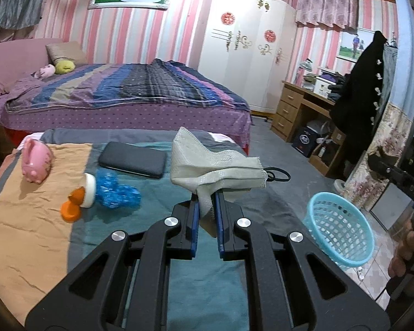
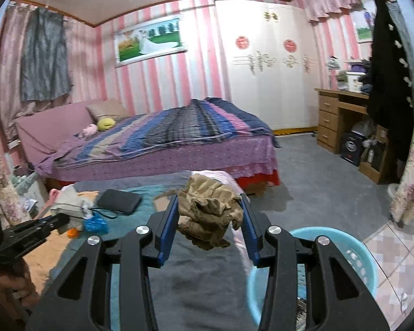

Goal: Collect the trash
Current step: 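Lift and carry the grey cloth and brown glove with both tools to the basket, then open both tools over the blue laundry basket to drop the items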

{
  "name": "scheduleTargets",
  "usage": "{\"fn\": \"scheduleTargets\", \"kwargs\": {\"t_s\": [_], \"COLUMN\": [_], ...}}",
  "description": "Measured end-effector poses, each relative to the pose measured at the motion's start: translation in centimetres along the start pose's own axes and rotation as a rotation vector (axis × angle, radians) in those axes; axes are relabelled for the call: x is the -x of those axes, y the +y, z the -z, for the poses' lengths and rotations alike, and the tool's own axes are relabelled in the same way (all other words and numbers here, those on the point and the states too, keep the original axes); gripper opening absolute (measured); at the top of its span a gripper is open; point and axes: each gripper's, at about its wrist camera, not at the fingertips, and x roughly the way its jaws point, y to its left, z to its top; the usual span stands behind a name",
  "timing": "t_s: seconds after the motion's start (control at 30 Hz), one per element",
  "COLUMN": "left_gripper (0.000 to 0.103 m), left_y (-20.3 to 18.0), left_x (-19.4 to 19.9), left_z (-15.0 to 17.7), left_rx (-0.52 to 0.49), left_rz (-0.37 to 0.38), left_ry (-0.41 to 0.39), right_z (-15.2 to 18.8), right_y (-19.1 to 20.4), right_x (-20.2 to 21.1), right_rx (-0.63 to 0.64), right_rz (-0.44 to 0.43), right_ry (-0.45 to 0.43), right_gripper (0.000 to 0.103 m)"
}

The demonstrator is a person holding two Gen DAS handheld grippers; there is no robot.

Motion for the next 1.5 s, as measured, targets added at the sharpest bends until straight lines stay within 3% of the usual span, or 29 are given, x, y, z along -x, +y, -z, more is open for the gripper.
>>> {"fn": "scheduleTargets", "kwargs": {"t_s": [0.23, 0.4, 0.63, 1.0, 1.03, 1.13, 1.27, 1.33, 1.37, 1.4, 1.47, 1.5], "left_gripper": [0.009, 0.009, 0.009, 0.009, 0.009, 0.009, 0.012, 0.018, 0.028, 0.048, 0.076, 0.078], "left_y": [-3.3, -5.8, -9.7, -17.1, -17.7, -19.0, -21.0, -22.1, -22.5, -23.0, -24.0, -24.1], "left_x": [-1.5, -2.2, -3.6, -6.3, -6.6, -7.7, -9.8, -11.1, -11.5, -12.0, -13.1, -13.3], "left_z": [-0.2, -0.7, -1.7, 0.1, 0.3, 1.0, 1.6, 2.0, 2.1, 2.4, 3.0, 3.3], "left_rx": [-0.057, -0.090, -0.084, -0.125, -0.130, -0.140, -0.159, -0.178, -0.188, -0.206, -0.242, -0.259], "left_rz": [0.048, 0.081, 0.141, 0.273, 0.283, 0.302, 0.334, 0.374, 0.370, 0.366, 0.345, 0.316], "left_ry": [0.025, 0.039, 0.040, 0.101, 0.111, 0.144, 0.215, 0.260, 0.272, 0.289, 0.318, 0.313], "right_z": [-0.6, -0.6, -0.7, -0.2, -0.1, 0.1, 0.3, 0.3, 0.3, 0.2, -0.1, -0.2], "right_y": [-3.5, -6.0, -9.7, -12.7, -12.7, -12.4, -13.3, -13.8, -13.9, -13.9, -14.0, -14.1], "right_x": [0.9, 0.8, 2.0, 1.8, 1.8, 2.0, 2.5, 2.9, 3.0, 3.3, 3.5, 3.7], "right_rx": [-0.039, 0.010, -0.040, -0.091, -0.091, -0.098, -0.138, -0.149, -0.149, -0.151, -0.158, -0.168], "right_rz": [0.084, 0.115, 0.151, 0.168, 0.174, 0.224, 0.232, 0.231, 0.234, 0.243, 0.248, 0.247], "right_ry": [-0.028, 0.027, 0.034, 0.054, 0.053, 0.035, 0.009, -0.006, -0.011, -0.022, -0.039, -0.053], "right_gripper": [0.043, 0.044, 0.044, 0.045, 0.045, 0.072, 0.072, 0.072, 0.072, 0.072, 0.072, 0.072]}}
